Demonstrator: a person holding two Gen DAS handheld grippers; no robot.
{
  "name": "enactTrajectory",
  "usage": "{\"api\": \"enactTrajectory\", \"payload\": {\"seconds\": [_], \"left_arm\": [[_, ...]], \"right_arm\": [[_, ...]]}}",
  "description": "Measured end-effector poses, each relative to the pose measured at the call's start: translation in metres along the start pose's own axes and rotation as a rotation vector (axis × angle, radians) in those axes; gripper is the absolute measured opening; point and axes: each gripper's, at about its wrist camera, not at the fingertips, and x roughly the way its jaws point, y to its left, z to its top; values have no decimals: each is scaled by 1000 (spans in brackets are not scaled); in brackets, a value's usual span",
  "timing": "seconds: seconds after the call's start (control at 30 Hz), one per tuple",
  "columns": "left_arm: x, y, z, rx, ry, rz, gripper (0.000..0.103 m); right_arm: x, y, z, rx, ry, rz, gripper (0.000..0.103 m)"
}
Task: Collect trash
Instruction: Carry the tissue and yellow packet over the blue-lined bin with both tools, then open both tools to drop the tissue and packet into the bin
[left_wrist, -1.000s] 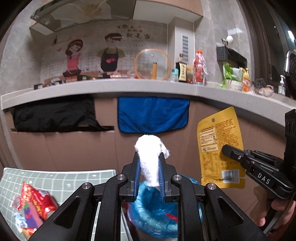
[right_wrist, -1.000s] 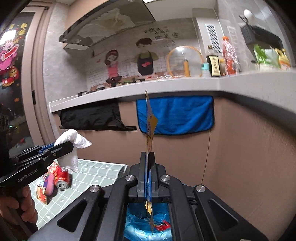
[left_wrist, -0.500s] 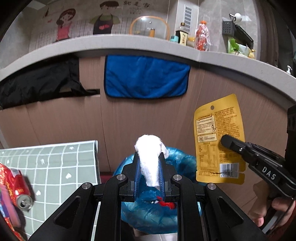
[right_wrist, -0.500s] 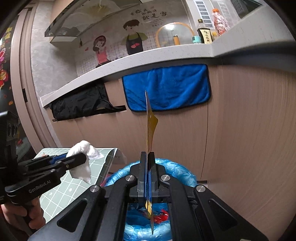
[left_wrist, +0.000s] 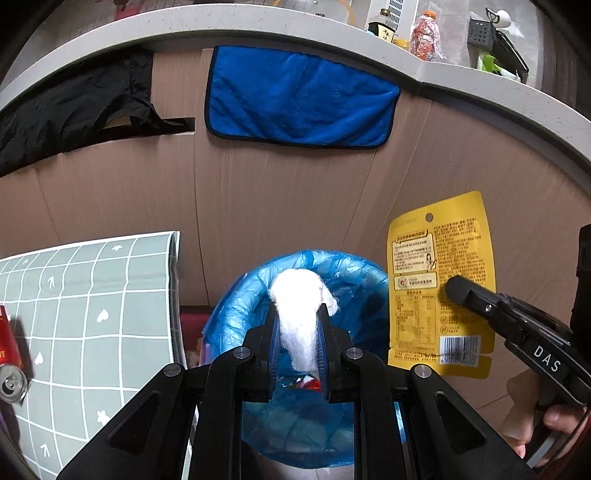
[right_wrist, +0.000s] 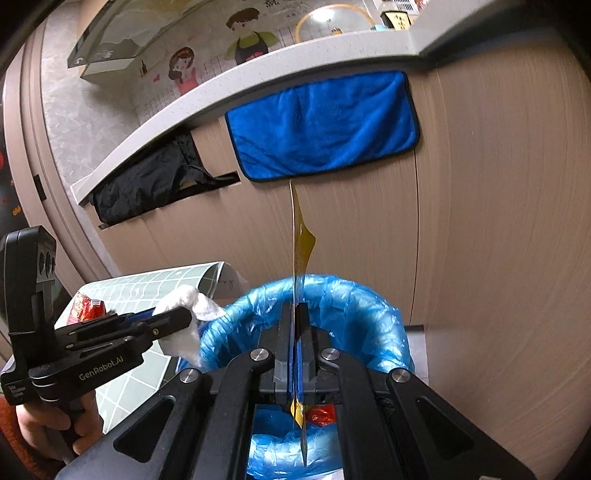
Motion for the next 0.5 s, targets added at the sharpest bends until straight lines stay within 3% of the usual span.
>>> {"api": "enactTrajectory", "payload": {"seconds": [0.43, 0.5], "left_arm": [[24, 13, -10, -47, 74, -38, 20], [26, 13, -11, -39, 91, -51, 23]], "right_arm": [[22, -9, -15, 27, 70, -39, 1], [23, -11, -17, 38, 73, -49, 5]]}}
